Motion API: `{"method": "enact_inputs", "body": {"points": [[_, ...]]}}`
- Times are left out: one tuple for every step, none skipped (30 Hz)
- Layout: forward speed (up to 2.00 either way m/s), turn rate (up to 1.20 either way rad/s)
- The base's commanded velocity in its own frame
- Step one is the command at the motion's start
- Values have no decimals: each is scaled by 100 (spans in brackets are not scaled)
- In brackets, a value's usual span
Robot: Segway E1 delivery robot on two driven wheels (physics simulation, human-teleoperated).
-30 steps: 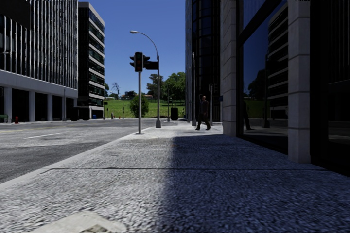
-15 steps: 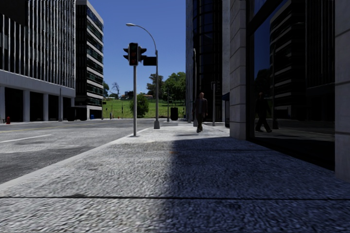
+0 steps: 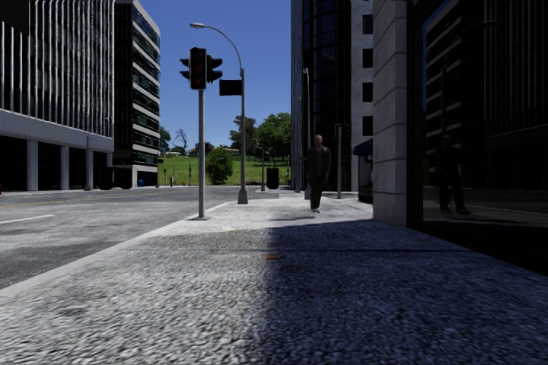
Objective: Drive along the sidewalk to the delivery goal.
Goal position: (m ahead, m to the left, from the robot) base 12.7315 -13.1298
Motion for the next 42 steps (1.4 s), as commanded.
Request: {"method": "enact_inputs", "body": {"points": [[200, 0], [200, 0], [200, 13], [200, 32], [200, 32], [200, 40], [200, 43], [200, 43], [200, 44], [200, 44], [200, 44], [200, 44], [200, 44], [200, 44], [200, 44], [200, 43], [200, 37], [200, 0], [200, 0], [200, 0], [200, 0], [200, 0], [200, 0], [200, 0], [200, 0], [200, 0], [200, 0], [200, 0], [200, 0], [200, 0], [200, 0], [200, 0], [200, 0], [200, 0], [200, -1], [200, -3], [200, -6], [200, -6], [200, -10], [200, -16], [200, -21], [200, -21]]}}
